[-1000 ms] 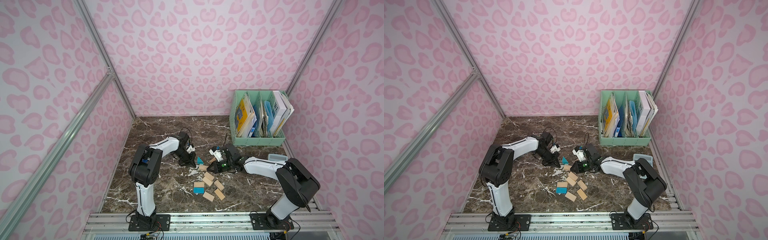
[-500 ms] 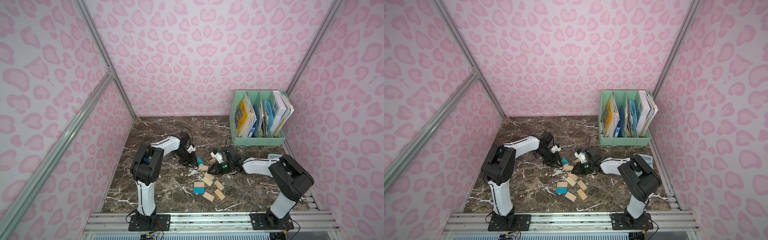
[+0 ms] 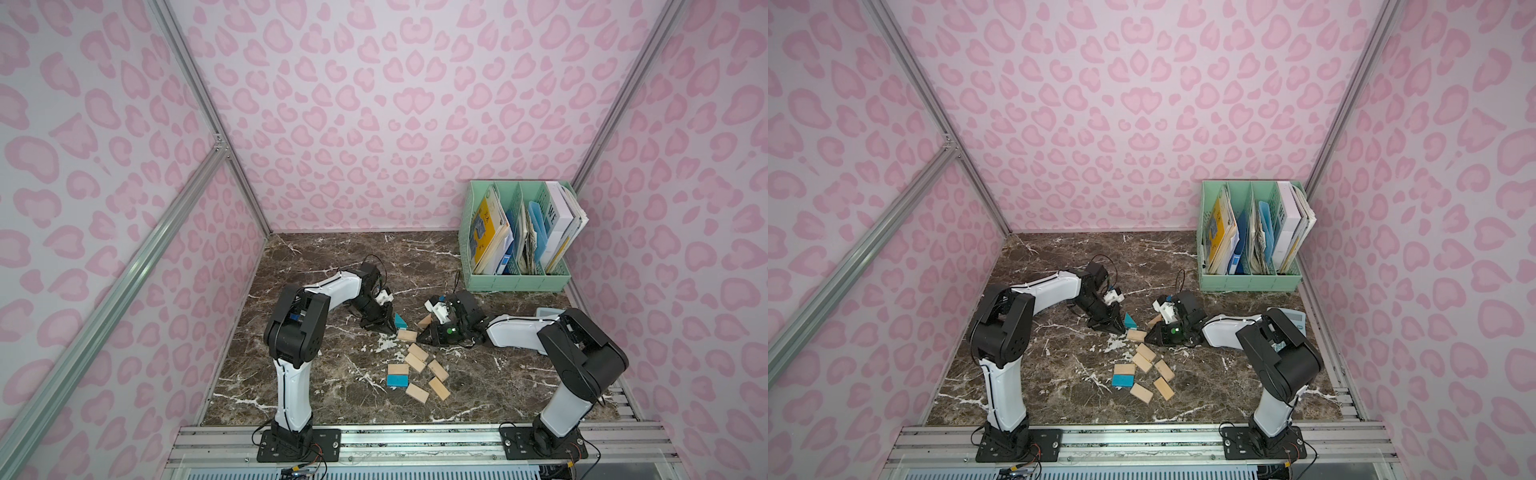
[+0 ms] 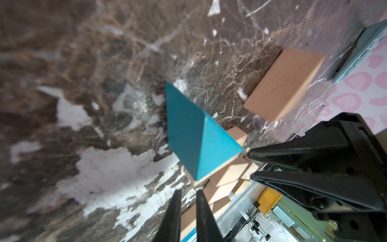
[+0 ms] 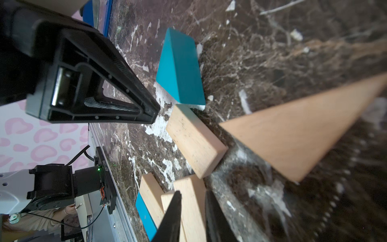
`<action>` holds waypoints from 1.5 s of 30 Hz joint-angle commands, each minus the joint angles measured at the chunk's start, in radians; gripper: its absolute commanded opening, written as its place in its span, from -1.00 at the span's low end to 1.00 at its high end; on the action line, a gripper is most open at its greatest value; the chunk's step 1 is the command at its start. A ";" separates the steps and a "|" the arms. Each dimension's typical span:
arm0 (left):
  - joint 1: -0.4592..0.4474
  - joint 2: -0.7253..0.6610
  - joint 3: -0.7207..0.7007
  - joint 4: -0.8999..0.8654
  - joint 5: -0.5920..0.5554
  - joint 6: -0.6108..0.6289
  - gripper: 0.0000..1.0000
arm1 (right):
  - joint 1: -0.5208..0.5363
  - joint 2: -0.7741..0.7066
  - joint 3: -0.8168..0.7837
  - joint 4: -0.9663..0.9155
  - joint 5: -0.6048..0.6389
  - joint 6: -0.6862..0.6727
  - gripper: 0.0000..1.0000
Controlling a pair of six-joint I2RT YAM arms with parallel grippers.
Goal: Assemble a carrot with building blocks
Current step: Adjust the building block at the center of the board.
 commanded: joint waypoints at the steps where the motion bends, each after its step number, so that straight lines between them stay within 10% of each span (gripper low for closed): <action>1: 0.001 0.000 -0.005 0.011 0.023 -0.014 -0.70 | -0.007 0.008 0.003 0.024 0.002 0.001 -0.55; 45: -0.039 0.073 0.057 0.058 0.061 -0.060 -0.82 | -0.036 0.119 0.109 -0.001 -0.005 -0.049 -0.60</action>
